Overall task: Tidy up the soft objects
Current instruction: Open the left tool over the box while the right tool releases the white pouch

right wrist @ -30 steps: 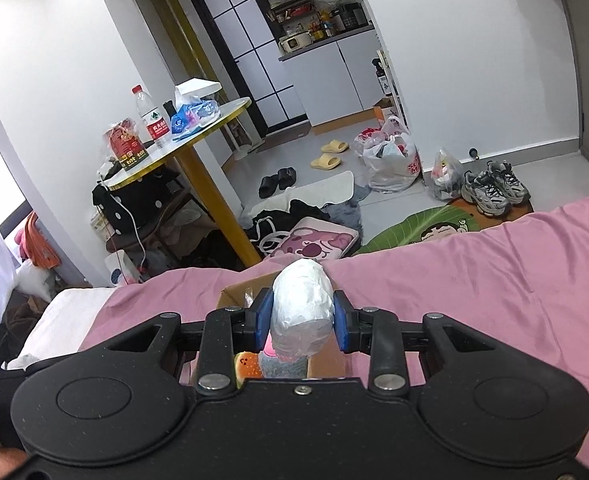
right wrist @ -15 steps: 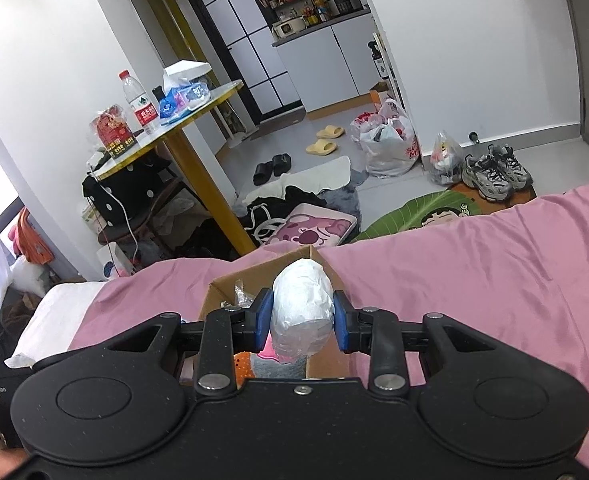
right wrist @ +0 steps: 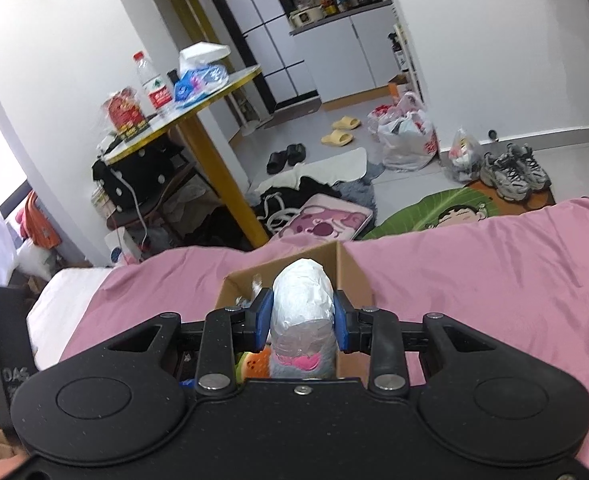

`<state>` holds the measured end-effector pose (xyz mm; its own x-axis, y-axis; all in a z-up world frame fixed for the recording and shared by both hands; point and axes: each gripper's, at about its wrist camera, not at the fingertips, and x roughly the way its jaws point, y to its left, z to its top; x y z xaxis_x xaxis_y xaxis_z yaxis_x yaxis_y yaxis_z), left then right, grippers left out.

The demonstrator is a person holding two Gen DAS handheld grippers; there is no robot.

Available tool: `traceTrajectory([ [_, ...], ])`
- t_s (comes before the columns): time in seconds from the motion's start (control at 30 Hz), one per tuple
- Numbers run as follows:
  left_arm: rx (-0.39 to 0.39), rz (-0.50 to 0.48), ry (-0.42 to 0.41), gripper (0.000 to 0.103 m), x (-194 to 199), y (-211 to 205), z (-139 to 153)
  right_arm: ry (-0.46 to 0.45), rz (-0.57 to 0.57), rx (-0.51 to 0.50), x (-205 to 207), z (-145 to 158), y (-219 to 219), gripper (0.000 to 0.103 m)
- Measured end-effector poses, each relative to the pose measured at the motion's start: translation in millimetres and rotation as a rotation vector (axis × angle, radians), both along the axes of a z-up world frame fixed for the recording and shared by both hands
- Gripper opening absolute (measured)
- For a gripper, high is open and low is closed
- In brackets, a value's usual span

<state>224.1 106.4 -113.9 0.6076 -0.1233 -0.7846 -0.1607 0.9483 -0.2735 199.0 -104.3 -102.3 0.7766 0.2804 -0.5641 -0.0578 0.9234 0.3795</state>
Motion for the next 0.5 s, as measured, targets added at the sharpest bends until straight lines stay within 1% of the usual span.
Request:
traceTrajectory([
  [0.17,-0.028,0.000,0.025,0.078,3.3,4.7,-6.4,0.024,0.013,-0.005,0.5,-7.1,9.0,0.032],
  [0.43,-0.025,0.024,0.013,0.078,3.2,10.1,-3.6,0.072,0.053,-0.009,-0.1,-15.0,22.5,0.032],
  [0.5,-0.017,0.030,0.006,0.078,2.4,9.5,-2.1,0.079,0.064,-0.009,-0.2,-16.0,25.7,0.033],
])
